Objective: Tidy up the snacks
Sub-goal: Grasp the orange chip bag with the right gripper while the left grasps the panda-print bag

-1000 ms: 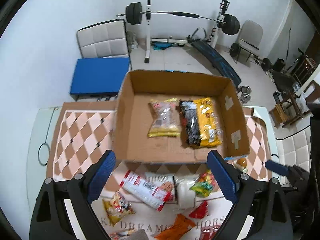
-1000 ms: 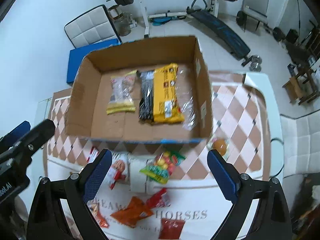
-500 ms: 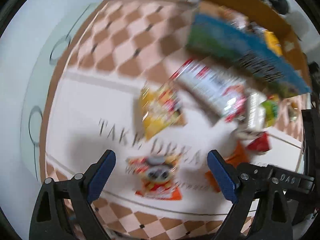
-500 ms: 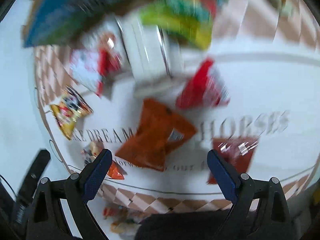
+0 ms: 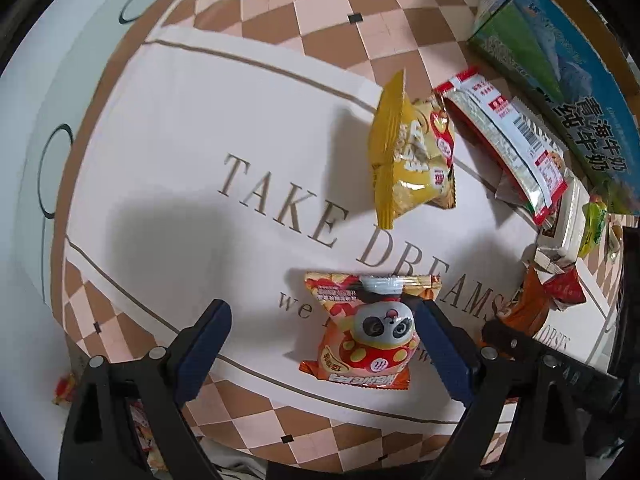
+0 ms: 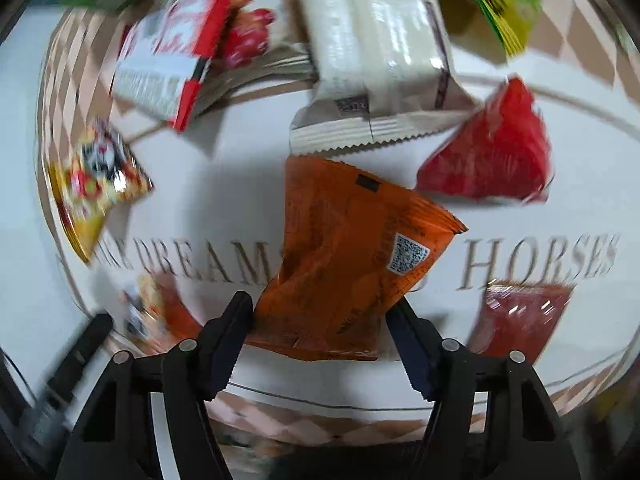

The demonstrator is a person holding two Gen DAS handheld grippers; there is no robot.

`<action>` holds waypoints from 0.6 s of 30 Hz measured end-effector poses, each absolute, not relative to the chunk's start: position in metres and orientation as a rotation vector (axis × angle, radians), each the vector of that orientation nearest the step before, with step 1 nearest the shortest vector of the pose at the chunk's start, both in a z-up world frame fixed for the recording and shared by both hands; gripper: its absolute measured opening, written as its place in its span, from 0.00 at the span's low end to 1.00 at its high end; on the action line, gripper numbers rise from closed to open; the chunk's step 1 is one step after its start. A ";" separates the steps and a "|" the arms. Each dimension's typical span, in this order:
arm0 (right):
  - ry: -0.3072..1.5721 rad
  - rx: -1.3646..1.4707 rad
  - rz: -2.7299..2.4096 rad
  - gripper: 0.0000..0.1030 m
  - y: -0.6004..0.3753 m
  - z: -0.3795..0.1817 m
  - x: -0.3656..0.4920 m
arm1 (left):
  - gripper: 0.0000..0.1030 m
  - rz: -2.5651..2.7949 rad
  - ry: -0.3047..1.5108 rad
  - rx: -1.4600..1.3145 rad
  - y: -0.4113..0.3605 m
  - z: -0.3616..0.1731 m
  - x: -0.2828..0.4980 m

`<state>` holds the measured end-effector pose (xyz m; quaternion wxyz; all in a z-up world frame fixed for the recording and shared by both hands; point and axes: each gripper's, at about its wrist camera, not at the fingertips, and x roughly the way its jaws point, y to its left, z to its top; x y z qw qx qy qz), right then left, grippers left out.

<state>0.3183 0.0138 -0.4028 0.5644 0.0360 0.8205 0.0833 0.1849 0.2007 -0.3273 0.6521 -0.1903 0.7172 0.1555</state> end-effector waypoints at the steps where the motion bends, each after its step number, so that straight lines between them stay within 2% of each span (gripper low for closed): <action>1: 1.925 0.040 0.215 0.67 0.015 -0.401 0.317 | 0.91 0.346 1.635 -0.442 0.200 -0.329 0.184; 8: 1.875 -0.284 0.319 0.66 0.013 -0.394 0.300 | 0.91 0.277 1.707 -0.447 0.184 -0.354 0.180; 12: 1.915 -0.217 0.325 0.68 0.005 -0.395 0.299 | 0.91 0.239 1.744 -0.424 0.170 -0.369 0.180; 14: 1.943 -0.126 0.305 0.71 -0.003 -0.398 0.302 | 0.77 0.228 1.743 -0.416 0.162 -0.374 0.176; 15: 1.954 -0.068 0.291 0.72 -0.008 -0.399 0.302 | 0.56 0.226 1.746 -0.411 0.159 -0.376 0.175; 16: 1.959 -0.036 0.276 0.72 -0.011 -0.400 0.301 | 0.51 0.226 1.758 -0.405 0.155 -0.379 0.176; 18: 1.953 0.034 0.242 0.73 -0.018 -0.400 0.303 | 0.50 0.233 1.745 -0.392 0.148 -0.379 0.173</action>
